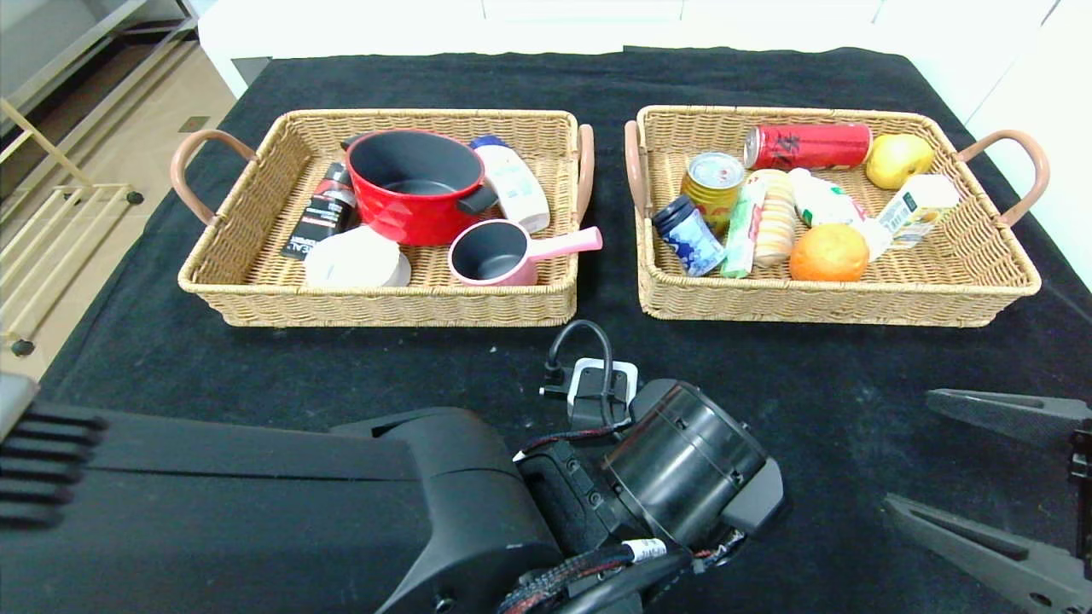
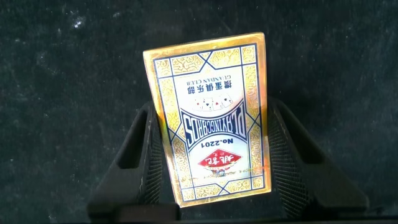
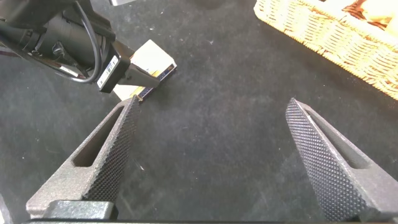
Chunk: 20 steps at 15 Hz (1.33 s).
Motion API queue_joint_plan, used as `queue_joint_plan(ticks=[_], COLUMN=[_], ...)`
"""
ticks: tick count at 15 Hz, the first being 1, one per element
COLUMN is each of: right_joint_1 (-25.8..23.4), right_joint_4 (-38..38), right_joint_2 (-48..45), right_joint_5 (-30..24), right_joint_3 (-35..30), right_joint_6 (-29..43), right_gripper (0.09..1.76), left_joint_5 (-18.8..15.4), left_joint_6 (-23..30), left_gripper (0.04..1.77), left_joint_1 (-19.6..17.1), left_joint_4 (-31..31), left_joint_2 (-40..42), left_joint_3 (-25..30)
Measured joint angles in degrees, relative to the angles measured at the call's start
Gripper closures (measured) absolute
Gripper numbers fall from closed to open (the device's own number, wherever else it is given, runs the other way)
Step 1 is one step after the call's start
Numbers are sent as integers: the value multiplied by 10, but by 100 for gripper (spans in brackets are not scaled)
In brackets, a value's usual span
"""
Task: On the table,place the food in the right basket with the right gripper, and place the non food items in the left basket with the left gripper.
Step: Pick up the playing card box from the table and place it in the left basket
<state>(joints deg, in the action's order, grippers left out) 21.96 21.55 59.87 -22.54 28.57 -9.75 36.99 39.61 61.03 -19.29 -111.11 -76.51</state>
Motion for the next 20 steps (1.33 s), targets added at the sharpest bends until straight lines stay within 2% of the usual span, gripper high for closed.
queue_joint_plan(ticks=[6, 12, 15, 20], right_joint_1=[0, 0, 0, 0], right_joint_4=[0, 0, 0, 0], right_joint_2=[4, 8, 9, 9], right_joint_5=[0, 1, 1, 1], right_joint_3=[-1, -5, -4, -4], right_joint_6=[0, -11, -11, -11], right_gripper=[14, 14, 14, 14], left_joint_5=[-1, 3, 30, 33], left_joint_6=[-5, -5, -9, -34], left_gripper=[78, 78, 78, 78], left_joint_1=[-1, -4, -21, -55], left_joint_4=[-1, -28, -27, -27], left_joint_2=[10, 67, 82, 104], left_joint_3=[-1, 2, 0, -17])
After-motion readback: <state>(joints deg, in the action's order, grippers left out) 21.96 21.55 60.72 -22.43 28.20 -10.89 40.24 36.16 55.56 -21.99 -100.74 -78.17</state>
